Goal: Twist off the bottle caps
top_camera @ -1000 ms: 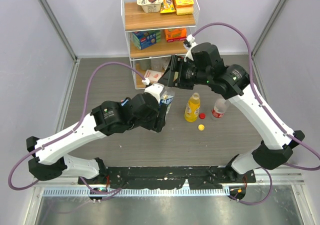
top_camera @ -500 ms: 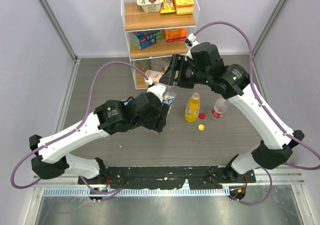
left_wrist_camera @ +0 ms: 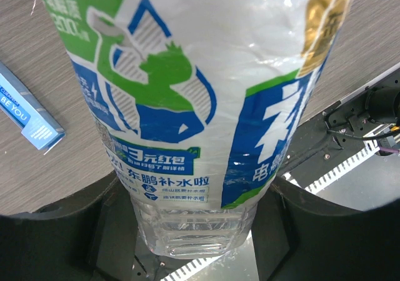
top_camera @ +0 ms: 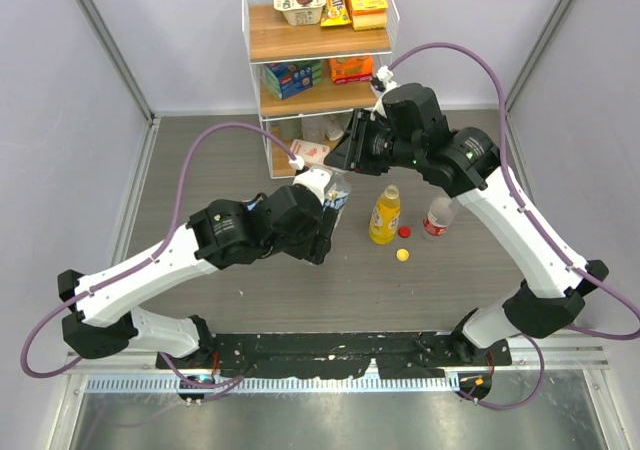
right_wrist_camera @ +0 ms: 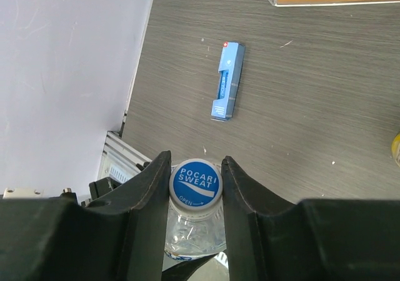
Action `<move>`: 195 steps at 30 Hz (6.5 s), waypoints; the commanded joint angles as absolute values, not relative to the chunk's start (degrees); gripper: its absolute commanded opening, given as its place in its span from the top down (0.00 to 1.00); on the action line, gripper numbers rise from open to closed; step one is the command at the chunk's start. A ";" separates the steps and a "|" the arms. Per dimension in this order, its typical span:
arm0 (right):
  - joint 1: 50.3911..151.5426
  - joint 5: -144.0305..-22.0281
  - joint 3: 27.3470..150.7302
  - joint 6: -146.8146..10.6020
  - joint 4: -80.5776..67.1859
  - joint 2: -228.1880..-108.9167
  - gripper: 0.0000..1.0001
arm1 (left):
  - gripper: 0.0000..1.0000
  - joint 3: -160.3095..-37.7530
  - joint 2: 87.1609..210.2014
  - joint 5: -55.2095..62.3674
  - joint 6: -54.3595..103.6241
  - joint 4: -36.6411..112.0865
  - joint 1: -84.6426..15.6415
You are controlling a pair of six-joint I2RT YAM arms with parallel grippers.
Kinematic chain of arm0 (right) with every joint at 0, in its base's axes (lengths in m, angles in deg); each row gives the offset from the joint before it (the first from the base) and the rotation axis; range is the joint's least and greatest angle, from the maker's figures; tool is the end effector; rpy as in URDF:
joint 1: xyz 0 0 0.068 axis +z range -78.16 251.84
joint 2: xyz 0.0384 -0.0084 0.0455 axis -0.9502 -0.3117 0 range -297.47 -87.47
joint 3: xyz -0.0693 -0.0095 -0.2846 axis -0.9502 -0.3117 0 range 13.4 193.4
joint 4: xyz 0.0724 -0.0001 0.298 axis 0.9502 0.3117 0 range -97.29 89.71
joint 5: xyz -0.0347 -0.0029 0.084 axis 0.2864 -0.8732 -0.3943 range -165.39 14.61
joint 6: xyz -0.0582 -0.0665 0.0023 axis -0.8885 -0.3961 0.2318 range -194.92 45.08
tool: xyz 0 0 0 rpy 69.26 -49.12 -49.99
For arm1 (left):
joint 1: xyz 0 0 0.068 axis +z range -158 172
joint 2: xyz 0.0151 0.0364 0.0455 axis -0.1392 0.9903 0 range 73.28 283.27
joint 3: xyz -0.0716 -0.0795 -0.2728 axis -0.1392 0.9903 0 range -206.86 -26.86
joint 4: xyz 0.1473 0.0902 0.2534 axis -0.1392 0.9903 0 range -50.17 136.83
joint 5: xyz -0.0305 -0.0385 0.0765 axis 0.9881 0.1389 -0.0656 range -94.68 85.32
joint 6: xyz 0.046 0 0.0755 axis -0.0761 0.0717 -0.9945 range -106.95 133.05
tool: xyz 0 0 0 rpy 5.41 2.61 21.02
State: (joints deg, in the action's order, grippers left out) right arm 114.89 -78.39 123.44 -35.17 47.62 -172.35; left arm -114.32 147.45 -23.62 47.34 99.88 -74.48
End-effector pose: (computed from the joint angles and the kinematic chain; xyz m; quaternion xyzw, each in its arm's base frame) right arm 0.2649 0.2531 0.5004 -0.0380 0.8639 0.3487 0.3613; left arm 0.1493 -0.2787 0.4051 0.1960 0.8979 -0.1824 0.3495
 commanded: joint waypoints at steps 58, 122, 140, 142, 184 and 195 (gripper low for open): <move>98.91 -113.11 116.49 -30.79 13.33 -160.51 0.14 | 1.00 -102.97 131.19 -11.18 49.35 84.99 -74.71; 110.96 -94.87 111.60 -35.90 27.62 -163.06 0.99 | 1.00 -115.29 143.86 -26.13 47.33 99.69 -76.73; 101.99 -124.33 94.80 -17.47 -21.49 -152.95 0.99 | 1.00 -103.86 132.43 -9.26 47.24 81.76 -76.64; 102.07 -126.18 94.18 -13.69 -27.04 -153.47 0.99 | 1.00 -103.59 132.51 -7.85 47.77 81.14 -76.64; 102.16 -97.10 115.35 -29.92 28.54 -159.80 0.06 | 1.00 -109.82 135.76 -28.85 52.60 96.07 -76.64; 112.70 -82.96 121.68 -28.69 40.24 -167.71 0.06 | 1.00 -115.72 143.32 -31.31 52.43 102.93 -76.64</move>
State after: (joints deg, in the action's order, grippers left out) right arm 109.18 -90.81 117.54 -28.77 35.17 -165.49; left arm -112.38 142.09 -28.65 51.90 100.67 -76.62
